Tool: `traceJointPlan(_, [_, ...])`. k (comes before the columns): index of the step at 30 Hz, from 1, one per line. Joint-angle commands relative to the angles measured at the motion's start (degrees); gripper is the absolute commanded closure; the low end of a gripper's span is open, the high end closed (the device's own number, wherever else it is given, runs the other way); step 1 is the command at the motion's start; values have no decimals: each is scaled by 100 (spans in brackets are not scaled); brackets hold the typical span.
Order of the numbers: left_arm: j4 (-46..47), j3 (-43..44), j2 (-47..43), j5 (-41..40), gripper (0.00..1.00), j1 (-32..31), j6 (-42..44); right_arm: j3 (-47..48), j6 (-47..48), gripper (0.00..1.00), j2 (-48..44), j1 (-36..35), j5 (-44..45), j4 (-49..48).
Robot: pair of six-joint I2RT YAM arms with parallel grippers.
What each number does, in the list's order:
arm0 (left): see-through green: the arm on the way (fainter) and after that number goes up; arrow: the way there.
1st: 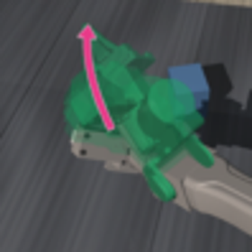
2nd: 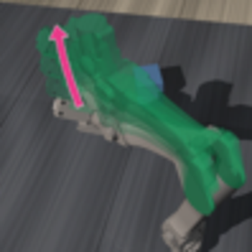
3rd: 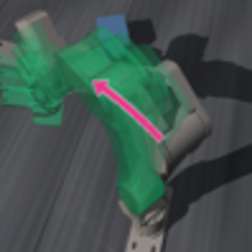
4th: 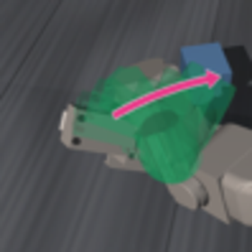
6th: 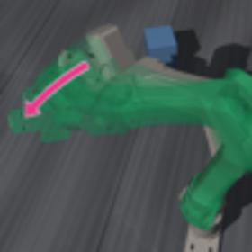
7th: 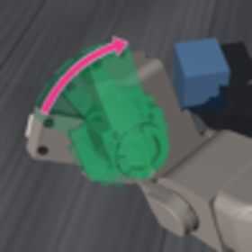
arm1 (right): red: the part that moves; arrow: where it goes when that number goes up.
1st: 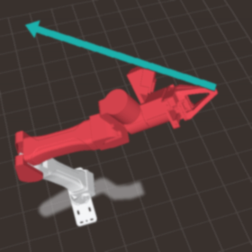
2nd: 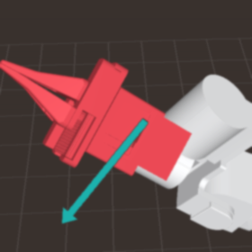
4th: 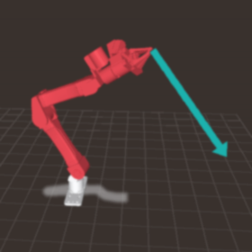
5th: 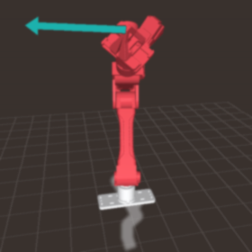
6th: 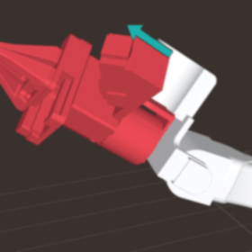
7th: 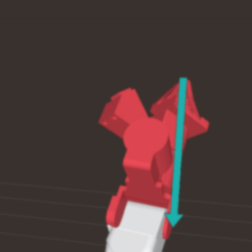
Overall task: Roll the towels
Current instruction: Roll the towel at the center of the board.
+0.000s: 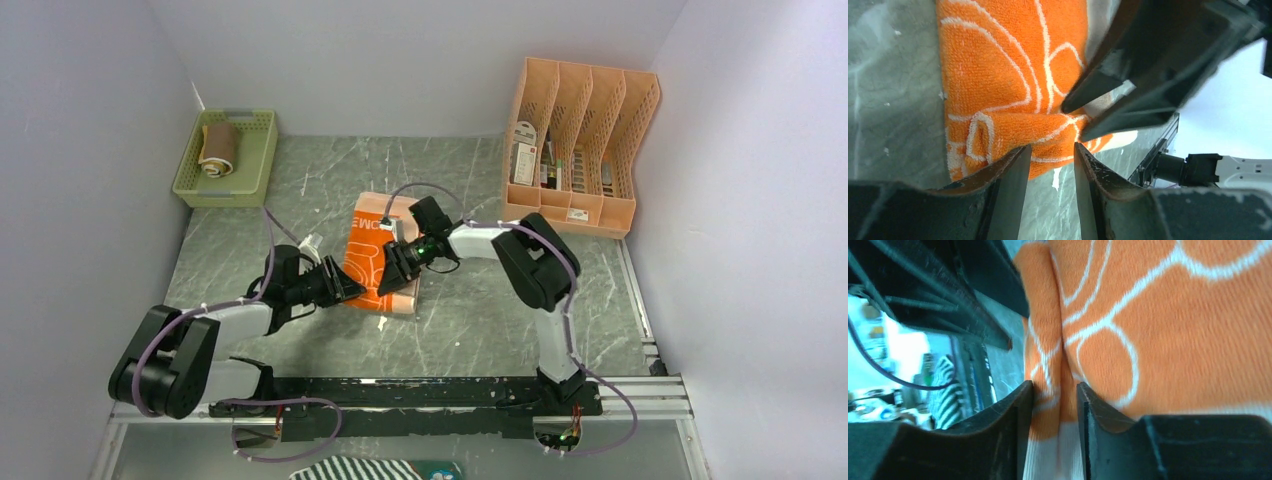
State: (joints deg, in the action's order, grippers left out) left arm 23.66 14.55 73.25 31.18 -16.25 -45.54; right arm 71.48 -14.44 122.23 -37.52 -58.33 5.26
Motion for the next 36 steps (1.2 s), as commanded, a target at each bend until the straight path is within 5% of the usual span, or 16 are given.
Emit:
traceJointPlan(1, [108, 175, 214, -479, 51, 8, 354, -744, 554, 60, -1185, 111, 1607, -339])
traceJointPlan(5, [97, 259, 368, -365, 51, 8, 413, -2004, 689, 43, -2848, -9, 2992, -1692])
traceJointPlan(9, [118, 319, 478, -284, 51, 8, 426, -3298, 2338, 26, -4154, -814, 3717, -2966])
traceJointPlan(19, [102, 432, 710, -145, 51, 8, 533, -3940, 4433, 26, -3866, -1822, 3832, -3415])
traceJointPlan(36, [-37, 663, 993, 43, 51, 8, 662, -3834, 4643, 42, -2956, -1865, 4309, -3695])
